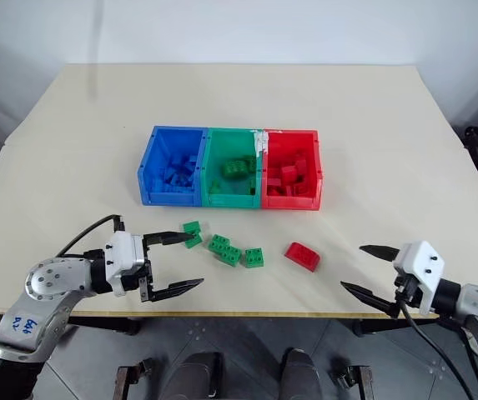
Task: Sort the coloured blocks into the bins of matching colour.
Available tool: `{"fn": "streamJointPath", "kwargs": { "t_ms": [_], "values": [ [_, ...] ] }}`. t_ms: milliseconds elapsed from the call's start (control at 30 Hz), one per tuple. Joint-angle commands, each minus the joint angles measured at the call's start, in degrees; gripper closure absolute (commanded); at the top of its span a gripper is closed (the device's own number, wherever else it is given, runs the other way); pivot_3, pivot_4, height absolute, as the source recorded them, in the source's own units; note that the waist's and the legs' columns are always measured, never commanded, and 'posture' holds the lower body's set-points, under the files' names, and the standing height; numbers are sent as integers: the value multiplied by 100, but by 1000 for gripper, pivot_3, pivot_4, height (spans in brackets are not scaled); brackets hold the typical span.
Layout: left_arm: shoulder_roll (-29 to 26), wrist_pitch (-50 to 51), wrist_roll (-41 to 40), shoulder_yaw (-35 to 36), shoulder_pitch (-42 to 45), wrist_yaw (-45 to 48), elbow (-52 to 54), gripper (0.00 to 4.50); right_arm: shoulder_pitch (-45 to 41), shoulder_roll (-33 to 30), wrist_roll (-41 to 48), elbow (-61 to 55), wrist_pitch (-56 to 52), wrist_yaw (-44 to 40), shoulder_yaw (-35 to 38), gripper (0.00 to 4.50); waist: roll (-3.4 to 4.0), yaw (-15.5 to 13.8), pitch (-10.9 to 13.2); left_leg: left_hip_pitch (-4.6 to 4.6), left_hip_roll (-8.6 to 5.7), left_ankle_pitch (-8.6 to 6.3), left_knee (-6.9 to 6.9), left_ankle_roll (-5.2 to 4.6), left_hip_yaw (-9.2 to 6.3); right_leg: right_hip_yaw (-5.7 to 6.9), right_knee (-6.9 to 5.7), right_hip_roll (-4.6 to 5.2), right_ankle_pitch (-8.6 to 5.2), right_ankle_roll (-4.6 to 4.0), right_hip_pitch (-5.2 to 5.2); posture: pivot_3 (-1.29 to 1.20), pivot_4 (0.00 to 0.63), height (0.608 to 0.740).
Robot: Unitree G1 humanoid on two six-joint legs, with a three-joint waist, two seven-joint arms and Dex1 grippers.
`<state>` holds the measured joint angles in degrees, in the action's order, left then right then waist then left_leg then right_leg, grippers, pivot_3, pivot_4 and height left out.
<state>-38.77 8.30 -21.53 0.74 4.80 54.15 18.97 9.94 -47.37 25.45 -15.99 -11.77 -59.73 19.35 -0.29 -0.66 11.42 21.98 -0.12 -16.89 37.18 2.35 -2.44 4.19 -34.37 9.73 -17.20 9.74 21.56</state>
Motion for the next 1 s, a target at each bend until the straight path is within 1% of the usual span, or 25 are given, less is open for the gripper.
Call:
{"fn": "streamJointPath", "kwargs": {
  "t_ms": [33, 67, 167, 267, 367, 400, 433, 467, 567, 600, 700, 800, 933, 1000],
  "values": [
    [-34, -208, 49, 99, 23, 64, -65, 32, -279, -254, -130, -651, -900, 461, -427, 0, 0, -19, 0, 1, 0, 0, 2, 0, 0, 0, 0, 0, 0, 0, 0, 0, 150, 740],
    [-38, -206, 45, 133, 20, 54, -76, 32, -375, -319, -206, -717, -1143, 572, -565, 0, 0, -28, 0, 1, 0, 0, 3, 0, 0, -1, 1, 0, 0, 0, 0, 0, 150, 740],
    [-235, -312, 0, 525, -404, 156, -110, 32, -1152, -300, -251, -941, -2053, 819, -1393, 0, -1, -40, 0, 3, 0, -2, 4, -1, -1, -2, 3, 0, 1, -1, 2, 0, 150, 740],
    [-344, -397, -20, 761, -692, 193, -135, 32, -1693, -215, -570, -1030, -2740, 1213, -2065, 0, 1, -41, 1, 5, 2, -2, 1, -1, -2, -2, 5, -2, 0, -2, 6, 0, 150, 740],
    [-330, -364, -92, 852, -779, 184, -29, 0, -1955, -184, -861, -944, -2864, 1434, -2392, 634, 0, -117, 1, 17, 0, -5, 8, -6, -6, 0, 8, -2, 0, -2, 11, 0, 150, 740],
    [-309, -338, -117, 871, -796, 170, 20, 0, -1995, -178, -907, -913, -2862, 1461, -2444, 917, 0, -136, 1, 21, -2, -8, 12, -10, -7, 0, 11, -1, 1, -1, 11, 0, 150, 740],
    [-294, -307, -151, 878, -814, 168, 70, 0, -2021, -181, -929, -895, -2875, 1465, -2476, 1330, -1, -137, 1, 23, -3, -10, 16, -13, -7, 0, 13, -1, 2, 0, 10, 0, 150, 740],
    [-271, -278, -195, 878, -844, 164, 130, 0, -2049, -230, -999, -859, -2778, 1425, -2519, 1618, -2, -131, 0, 23, -2, -12, 16, -13, -7, 0, 15, -1, 3, 1, 7, 0, 150, 740],
    [-228, -221, -288, 882, -907, 140, 239, 0, -2151, -267, -1076, -720, -2539, 1332, -2504, 2685, -2, -88, 0, 20, -2, -12, 14, -12, -6, 0, 15, -1, 3, 2, 6, 0, 150, 740],
    [-215, -220, -301, 909, -918, 116, 244, 0, -2234, -196, -972, -654, -2446, 1265, -2420, 2993, -2, -76, 0, 20, -2, -12, 14, -12, -6, 0, 14, -1, 3, 2, 6, 0, 150, 740],
    [-169, -224, -301, 1019, -979, -24, 261, 0, -2498, 110, -531, -461, -2160, 1063, -2057, 3023, -2, -58, 0, 19, -1, -12, 13, -12, -5, 0, 12, -2, 3, 2, 7, 0, 150, 740],
    [-46, -137, -390, 1205, -1023, -270, 244, 0, -2984, 400, -431, -51, -2074, 1209, -1818, 3023, -2, -33, 0, 16, 2, -11, 9, -11, -4, 0, 13, -5, 3, 1, 7, 0, 150, 740],
    [104, 38, -707, 1727, -1164, -537, 250, 0, -4357, 1039, -601, 1194, -1935, 1860, -1632, 3023, -1, 20, 1, 16, 3, -10, 14, -9, -3, -1, 8, -6, 4, 0, 8, 0, 150, 740],
    [89, 34, -718, 1877, -1278, -559, 274, 0, -4850, 1240, -780, 1785, -1757, 2063, -1672, 3023, -1, 66, 1, 14, 3, -9, 11, -7, -4, -1, 6, -6, 4, 0, 10, 0, 150, 740]
  ]
}}
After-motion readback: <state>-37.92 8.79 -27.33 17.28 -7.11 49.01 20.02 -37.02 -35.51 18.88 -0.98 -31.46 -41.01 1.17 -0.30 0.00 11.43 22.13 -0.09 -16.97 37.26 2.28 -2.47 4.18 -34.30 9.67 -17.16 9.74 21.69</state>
